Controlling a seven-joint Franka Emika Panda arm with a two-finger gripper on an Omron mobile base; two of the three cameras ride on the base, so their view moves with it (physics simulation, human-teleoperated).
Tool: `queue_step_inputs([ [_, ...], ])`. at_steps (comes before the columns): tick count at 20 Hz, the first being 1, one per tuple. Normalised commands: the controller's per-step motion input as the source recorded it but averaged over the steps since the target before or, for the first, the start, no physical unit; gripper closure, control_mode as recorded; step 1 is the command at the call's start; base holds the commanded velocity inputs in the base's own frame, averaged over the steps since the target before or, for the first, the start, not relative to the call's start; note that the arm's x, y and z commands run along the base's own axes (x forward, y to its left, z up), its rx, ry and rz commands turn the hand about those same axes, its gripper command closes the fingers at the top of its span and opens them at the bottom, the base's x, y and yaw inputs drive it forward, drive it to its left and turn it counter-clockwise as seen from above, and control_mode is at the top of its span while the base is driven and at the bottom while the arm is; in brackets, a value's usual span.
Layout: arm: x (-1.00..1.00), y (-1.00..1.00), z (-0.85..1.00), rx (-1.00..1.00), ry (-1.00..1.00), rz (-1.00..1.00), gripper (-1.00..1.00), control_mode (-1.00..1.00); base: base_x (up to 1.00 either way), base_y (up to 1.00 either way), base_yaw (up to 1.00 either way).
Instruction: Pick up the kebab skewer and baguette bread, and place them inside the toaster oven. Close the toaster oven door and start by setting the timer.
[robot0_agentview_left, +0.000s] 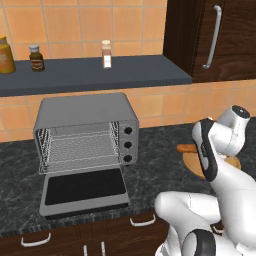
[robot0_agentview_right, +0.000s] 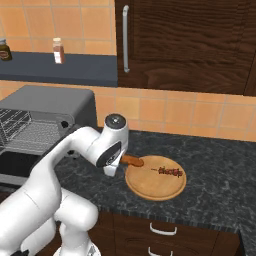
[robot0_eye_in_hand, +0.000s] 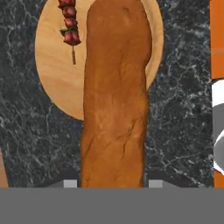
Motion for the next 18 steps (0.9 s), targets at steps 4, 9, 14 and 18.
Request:
queue_step_inputs([
  [4, 0.0, 0.6, 0.34, 0.0, 0.0, 0.0, 1.0, -1.0, 0.0, 0.0, 0.0],
  [9, 0.0, 0.58, 0.18, 0.0, -0.03, 0.0, 1.0, -1.0, 0.0, 0.0, 0.0],
  [14, 0.02, 0.79, 0.2, -0.01, 0.0, 0.0, 1.0, -1.0, 0.0, 0.0, 0.0],
  [18, 0.0, 0.93, 0.16, -0.03, 0.0, 0.0, 1.0, -1.0, 0.0, 0.0, 0.0],
])
